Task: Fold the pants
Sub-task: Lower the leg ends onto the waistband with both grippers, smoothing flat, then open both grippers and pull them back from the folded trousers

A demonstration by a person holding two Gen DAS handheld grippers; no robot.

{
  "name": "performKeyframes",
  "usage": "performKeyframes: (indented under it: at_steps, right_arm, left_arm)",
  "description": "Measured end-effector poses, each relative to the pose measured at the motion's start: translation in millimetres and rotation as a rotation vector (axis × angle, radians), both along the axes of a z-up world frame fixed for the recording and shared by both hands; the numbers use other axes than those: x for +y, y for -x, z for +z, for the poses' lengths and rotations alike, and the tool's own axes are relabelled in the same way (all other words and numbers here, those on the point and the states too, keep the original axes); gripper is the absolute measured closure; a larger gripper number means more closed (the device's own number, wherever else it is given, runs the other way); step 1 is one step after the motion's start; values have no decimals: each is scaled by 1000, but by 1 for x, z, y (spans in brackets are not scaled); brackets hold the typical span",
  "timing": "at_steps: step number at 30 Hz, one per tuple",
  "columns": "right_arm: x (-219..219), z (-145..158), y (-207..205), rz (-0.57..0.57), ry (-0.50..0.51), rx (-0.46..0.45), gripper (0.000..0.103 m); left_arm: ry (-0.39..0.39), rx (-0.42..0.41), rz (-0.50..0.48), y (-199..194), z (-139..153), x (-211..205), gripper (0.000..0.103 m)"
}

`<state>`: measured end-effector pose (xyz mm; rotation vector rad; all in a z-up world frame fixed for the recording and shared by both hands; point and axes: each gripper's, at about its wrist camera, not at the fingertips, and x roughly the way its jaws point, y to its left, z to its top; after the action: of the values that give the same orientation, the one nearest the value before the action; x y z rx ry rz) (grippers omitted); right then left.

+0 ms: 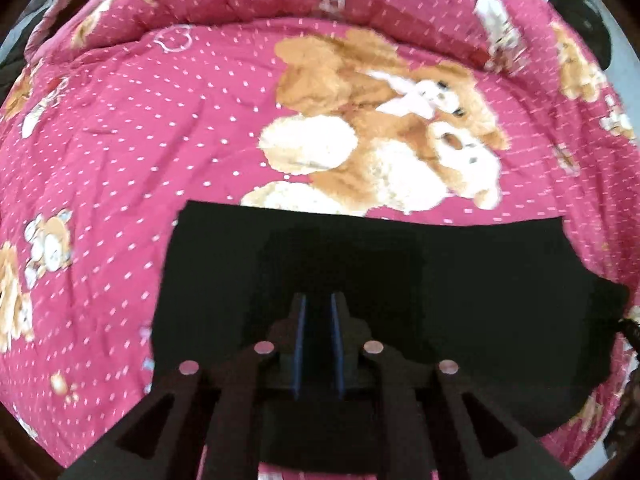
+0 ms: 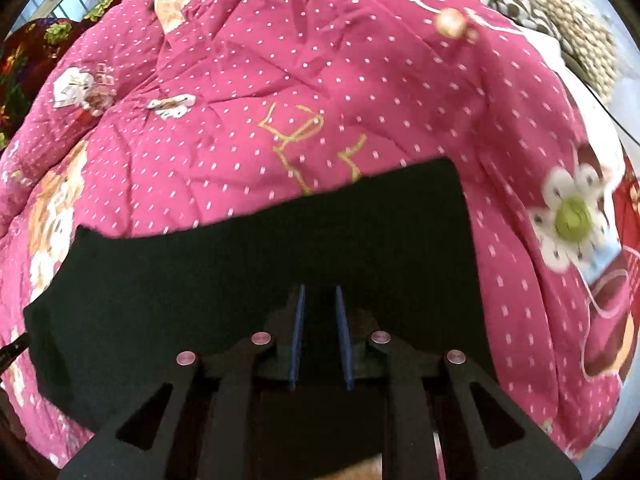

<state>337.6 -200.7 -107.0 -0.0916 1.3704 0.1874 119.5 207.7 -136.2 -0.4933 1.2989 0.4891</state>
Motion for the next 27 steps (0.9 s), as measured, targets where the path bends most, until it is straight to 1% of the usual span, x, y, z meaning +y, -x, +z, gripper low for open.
performKeyframes:
  at_steps: [1,3,6,7,8,11,14,16,18,19,21,24,27]
  right_arm:
    - [-1,-7,-6,2,1,16,87]
    - [-2,-19,-12,0,3,71,87]
    - [2,-15,-10,28,18,63,87]
    - [3,-12,-7,33,14,58,84]
    - [3,-7,-1,34,12,55,81]
    - [1,3,20,46,2,60,81]
    - [4,11,55,90,2,66,81]
    - [6,12,76,126,18,72,81]
    - [5,8,95,140,41,103,81]
    - [3,3,104,134,31,141,81]
    - [1,3,116,137,26,158,81]
    - [6,15,130,179,2,142,81]
    - [10,31,141,218,-62,126,81]
  left_arm:
    - [5,25,3,-2,-9,2,88]
    - [25,29,8,-5,-17,6,87]
    - [3,26,-29,-7,-12,2,87]
    - [-6,28,-41,-6,-9,0,87]
    - [-12,28,-52,-5,-5,-3,87]
    - [-12,19,-63,6,9,-13,87]
    - [-11,3,-84,18,20,-31,87]
    - [-21,0,-111,27,25,-46,87]
    - [-25,6,-138,37,30,-61,87]
    - [-27,5,-146,41,33,-68,87]
    - [-35,-5,-165,54,41,-79,87]
    - [-62,-36,-184,75,58,-90,87]
    - [-95,-59,-195,83,74,-100,87]
